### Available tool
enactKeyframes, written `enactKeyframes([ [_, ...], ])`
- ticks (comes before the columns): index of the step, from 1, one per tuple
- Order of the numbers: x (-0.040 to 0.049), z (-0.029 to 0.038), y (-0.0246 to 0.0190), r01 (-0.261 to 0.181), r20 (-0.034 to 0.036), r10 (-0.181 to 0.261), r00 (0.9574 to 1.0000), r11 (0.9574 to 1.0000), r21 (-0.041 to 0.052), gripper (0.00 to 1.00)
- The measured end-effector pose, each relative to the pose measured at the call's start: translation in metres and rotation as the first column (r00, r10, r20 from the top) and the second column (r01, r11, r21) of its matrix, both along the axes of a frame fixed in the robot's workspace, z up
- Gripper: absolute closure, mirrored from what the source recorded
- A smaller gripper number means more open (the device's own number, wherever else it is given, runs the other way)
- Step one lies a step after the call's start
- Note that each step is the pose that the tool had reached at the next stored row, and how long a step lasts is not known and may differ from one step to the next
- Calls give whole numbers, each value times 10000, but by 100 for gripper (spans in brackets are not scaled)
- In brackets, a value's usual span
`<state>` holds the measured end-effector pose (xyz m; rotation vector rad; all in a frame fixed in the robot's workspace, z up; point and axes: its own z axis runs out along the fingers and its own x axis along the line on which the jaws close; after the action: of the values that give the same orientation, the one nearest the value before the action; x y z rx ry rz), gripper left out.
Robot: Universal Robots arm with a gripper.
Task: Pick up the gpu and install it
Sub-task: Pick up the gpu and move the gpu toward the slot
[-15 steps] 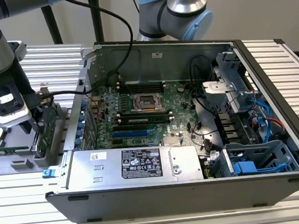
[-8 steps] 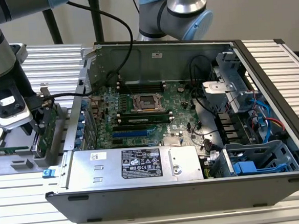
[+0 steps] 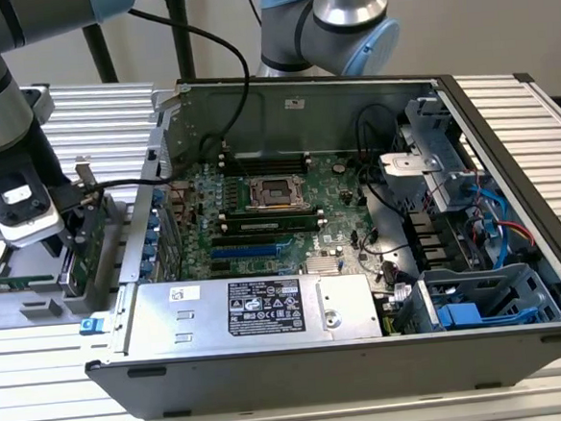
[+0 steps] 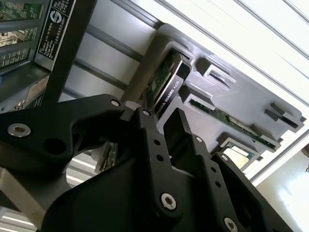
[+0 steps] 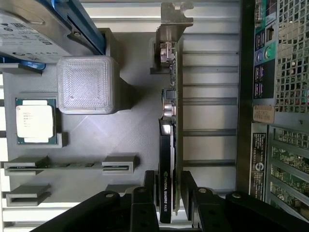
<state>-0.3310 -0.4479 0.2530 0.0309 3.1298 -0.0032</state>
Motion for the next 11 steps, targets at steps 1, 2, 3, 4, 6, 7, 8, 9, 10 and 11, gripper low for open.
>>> enactKeyframes([
  [1,0,-6,0,0,0,0,10000,10000,0,0],
  [2,0,-14,0,0,1,0,10000,10000,1,0],
  [3,0,-20,0,0,0,0,10000,10000,0,0],
  [4,0,-26,0,0,1,0,10000,10000,1,0],
  [6,0,-37,0,0,0,0,10000,10000,0,0],
  [7,0,-43,0,0,0,0,10000,10000,-1,0],
  [8,0,-49,0,0,0,0,10000,10000,0,0],
  [9,0,-57,0,0,0,0,10000,10000,0,0],
  [10,0,-64,0,0,0,0,10000,10000,0,0],
  [11,0,-70,0,0,0,0,10000,10000,-1,0],
])
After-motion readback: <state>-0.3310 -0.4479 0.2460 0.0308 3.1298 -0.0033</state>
